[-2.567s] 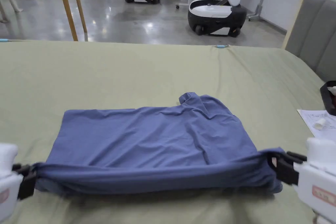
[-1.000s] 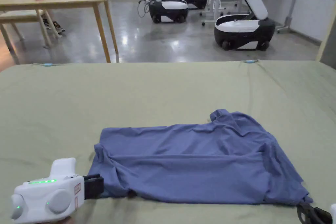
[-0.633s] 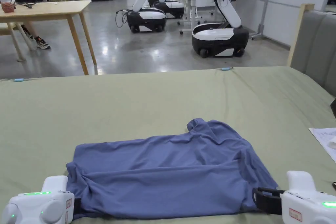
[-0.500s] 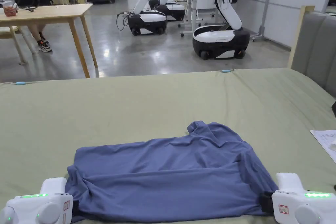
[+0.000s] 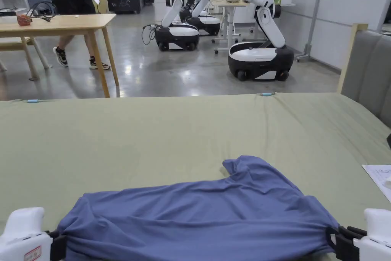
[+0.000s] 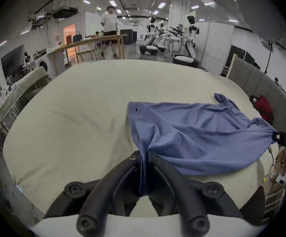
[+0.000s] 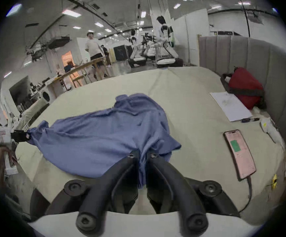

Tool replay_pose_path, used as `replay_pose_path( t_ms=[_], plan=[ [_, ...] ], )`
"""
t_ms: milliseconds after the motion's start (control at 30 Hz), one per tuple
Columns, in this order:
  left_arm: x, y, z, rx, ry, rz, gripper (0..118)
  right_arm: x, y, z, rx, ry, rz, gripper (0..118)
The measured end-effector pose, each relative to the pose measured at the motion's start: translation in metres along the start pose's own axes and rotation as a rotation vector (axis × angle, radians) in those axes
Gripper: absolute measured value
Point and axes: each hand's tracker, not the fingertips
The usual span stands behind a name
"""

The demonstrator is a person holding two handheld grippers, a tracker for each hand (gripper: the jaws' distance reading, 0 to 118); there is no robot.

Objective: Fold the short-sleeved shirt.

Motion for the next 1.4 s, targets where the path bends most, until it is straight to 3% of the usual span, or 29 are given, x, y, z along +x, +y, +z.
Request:
replay_pose_path(
  t_ms=[200, 300, 400, 433, 467, 500, 533, 600, 733, 800, 833, 867, 900, 933, 1033, 1333, 1367, 1400],
  plan=[
    [-0.018, -0.063, 0.033, -0.04, -0.047, 0.103, 6, 0.004, -0.057, 0.019, -0.094, -0.017, 0.006, 9],
    [-0.022, -0.089, 0.021, -0.094, -0.043, 0.118, 6, 0.01, -0.084, 0.006, -0.155, -0.014, -0.049, 9],
    [-0.016, -0.092, 0.025, -0.027, -0.003, 0.105, 10, 0.01, -0.091, 0.01, -0.02, -0.041, -0.08, 9],
    [-0.013, -0.09, 0.032, 0.027, 0.067, 0.065, 21, 0.004, -0.089, 0.018, 0.04, -0.072, -0.081, 18],
    [-0.007, -0.089, 0.042, 0.072, 0.121, 0.042, 61, -0.001, -0.084, 0.026, 0.087, -0.101, -0.076, 56],
    [-0.001, -0.087, 0.051, 0.12, 0.136, 0.03, 95, -0.007, -0.079, 0.033, 0.13, -0.071, -0.072, 94],
    [0.005, -0.085, 0.06, 0.18, 0.102, 0.03, 116, -0.015, -0.072, 0.043, 0.186, -0.007, -0.068, 112],
    [0.017, -0.076, 0.074, 0.252, 0.064, 0.002, 118, -0.036, -0.058, 0.054, 0.27, 0.03, -0.018, 115],
    [0.048, -0.062, 0.078, 0.413, 0.086, -0.128, 118, -0.092, -0.038, 0.06, 0.396, 0.017, 0.185, 115],
    [0.058, -0.055, 0.07, 0.378, 0.035, -0.134, 115, -0.112, -0.033, 0.055, 0.399, 0.076, 0.204, 106],
    [0.056, -0.054, 0.06, 0.352, 0.023, -0.123, 104, -0.121, -0.031, 0.052, 0.389, 0.107, 0.2, 83],
    [0.057, -0.054, 0.056, 0.345, 0.013, -0.125, 60, -0.128, -0.031, 0.049, 0.388, 0.089, 0.198, 29],
    [0.058, -0.052, 0.051, 0.349, 0.02, -0.126, 15, -0.136, -0.031, 0.043, 0.388, 0.06, 0.226, 2],
    [0.059, -0.05, 0.045, 0.332, 0.043, -0.135, 0, -0.14, -0.031, 0.039, 0.387, 0.03, 0.258, 1],
    [0.048, -0.041, 0.027, 0.261, 0.01, -0.116, 0, -0.142, -0.028, 0.034, 0.356, 0.105, 0.226, 2],
    [0.008, 0.036, -0.062, 0.073, 0.059, -0.148, 1, -0.124, -0.023, 0.006, 0.286, 0.076, 0.216, 2],
    [0.006, 0.046, -0.073, 0.052, 0.058, -0.153, 14, -0.12, -0.021, 0.003, 0.278, 0.068, 0.209, 2],
    [0.002, 0.056, -0.089, 0.04, 0.062, -0.149, 39, -0.116, -0.019, 0.0, 0.273, 0.059, 0.203, 1]
  ],
)
